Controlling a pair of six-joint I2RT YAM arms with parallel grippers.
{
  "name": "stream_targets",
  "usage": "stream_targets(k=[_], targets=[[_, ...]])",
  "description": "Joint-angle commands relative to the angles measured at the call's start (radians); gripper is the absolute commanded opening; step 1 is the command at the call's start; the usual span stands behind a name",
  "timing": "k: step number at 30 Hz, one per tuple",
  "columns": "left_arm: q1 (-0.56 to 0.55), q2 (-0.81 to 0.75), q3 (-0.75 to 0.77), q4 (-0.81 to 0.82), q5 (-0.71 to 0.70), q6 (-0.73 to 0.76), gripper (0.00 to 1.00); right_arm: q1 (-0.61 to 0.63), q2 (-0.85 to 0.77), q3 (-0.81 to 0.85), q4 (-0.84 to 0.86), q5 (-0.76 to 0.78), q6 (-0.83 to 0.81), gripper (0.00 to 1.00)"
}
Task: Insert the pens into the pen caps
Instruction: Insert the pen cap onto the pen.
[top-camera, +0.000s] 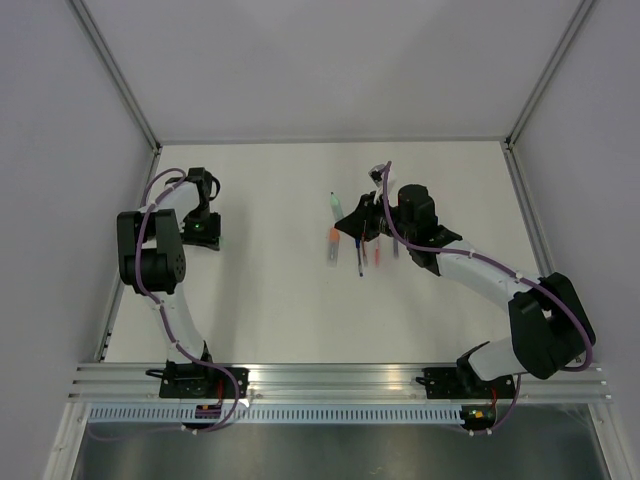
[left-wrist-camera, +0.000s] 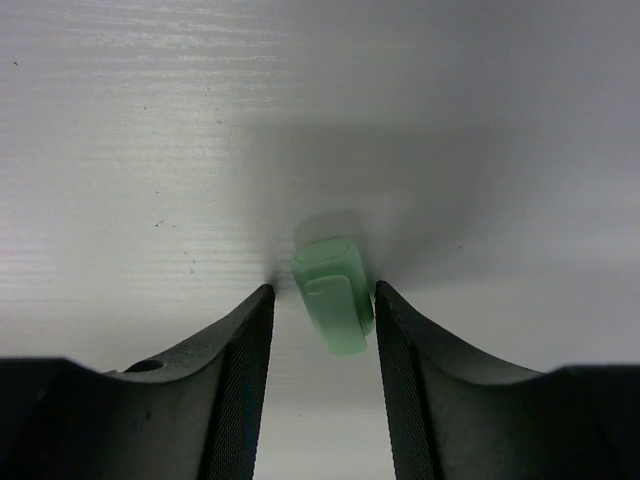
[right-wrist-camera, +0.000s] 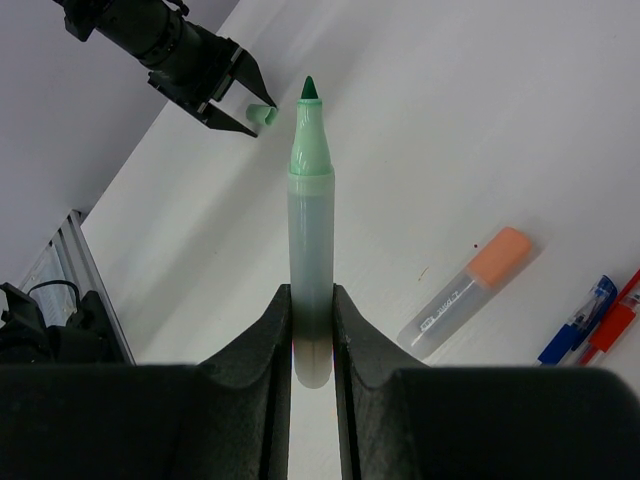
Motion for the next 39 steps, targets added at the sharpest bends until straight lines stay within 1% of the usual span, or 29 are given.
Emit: stream_targets(k=[1,2,4,5,7,8,9,13,16,17,18,19,20,21,22,23,24,26,27,28,30,32,36,39], targets=[[0.007,0.039,-0.011,0.019,-0.033,-0.017,0.5,0.002,-0.024,0.016,0.02,0.004,-0.01,0.0],[0.007,0.041,-0.014,0.017,-0.029,-0.013,0.45,0.0,-0.026,0.014,0.024,0.0,-0.005,0.0],[0.007,0.044,-0.031,0.026,-0.031,-0.01,0.4,0.0,-0.032,0.011,0.025,-0.006,-0.001,0.0],[0.009,0.043,-0.04,0.037,-0.025,-0.007,0.33,0.0,-0.034,0.01,0.025,-0.006,0.001,0.0],[0.007,0.03,-0.085,0.086,-0.007,0.005,0.24,0.0,-0.035,0.01,0.022,-0.011,-0.001,0.0],[0.009,0.023,-0.103,0.115,0.006,0.028,0.1,0.002,-0.034,0.011,0.02,-0.017,0.001,0.0],[0.007,0.014,-0.123,0.138,0.033,0.036,0.03,0.003,-0.026,0.013,0.022,-0.028,-0.002,0.0],[0.004,-0.054,-0.22,0.252,0.092,0.106,0.02,0.029,0.009,0.019,0.019,-0.033,-0.014,0.0],[-0.011,-0.146,-0.263,0.364,0.118,0.219,0.02,0.077,0.048,0.046,-0.007,-0.01,-0.048,0.0],[-0.031,-0.202,-0.267,0.384,0.119,0.279,0.02,0.089,0.069,0.065,-0.018,0.007,-0.053,0.0],[-0.04,-0.238,-0.276,0.464,0.131,0.327,0.02,0.118,0.083,0.076,-0.022,0.013,-0.057,0.0],[-0.098,-0.272,-0.295,0.506,0.144,0.37,0.02,0.133,0.095,0.085,-0.026,0.02,-0.059,0.0],[-0.121,-0.304,-0.298,0.534,0.155,0.437,0.02,0.147,0.109,0.103,-0.033,0.023,-0.071,0.0],[-0.146,-0.375,-0.303,0.598,0.182,0.474,0.02,0.176,0.133,0.112,-0.038,0.03,-0.079,0.0],[-0.172,-0.413,-0.318,0.63,0.197,0.509,0.02,0.189,0.146,0.119,-0.041,0.035,-0.085,0.0],[-0.225,-0.451,-0.327,0.664,0.233,0.569,0.02,0.206,0.158,0.119,-0.032,0.038,-0.088,0.0],[-0.25,-0.529,-0.341,0.698,0.25,0.595,0.02,0.213,0.164,0.116,-0.021,0.038,-0.09,0.0],[-0.318,-0.611,-0.394,0.802,0.288,0.66,0.02,0.224,0.169,0.1,-0.006,0.024,-0.097,0.0],[-0.336,-0.65,-0.416,0.825,0.28,0.674,0.02,0.229,0.166,0.091,-0.001,0.026,-0.1,0.0],[-0.354,-0.724,-0.444,0.845,0.265,0.687,0.02,0.227,0.163,0.083,0.007,0.026,-0.103,0.0],[-0.394,-0.787,-0.467,0.858,0.216,0.741,0.02,0.232,0.141,0.051,0.034,0.03,-0.096,0.0],[-0.404,-0.855,-0.497,0.878,0.221,0.773,0.02,0.232,0.112,0.021,0.069,0.021,-0.088,0.0],[-0.405,-0.91,-0.537,0.915,0.329,0.826,0.02,0.244,0.063,-0.012,0.112,0.007,-0.073,0.0],[-0.407,-0.945,-0.585,0.999,0.385,0.844,0.02,0.252,0.022,-0.039,0.149,0.003,-0.068,0.0]])
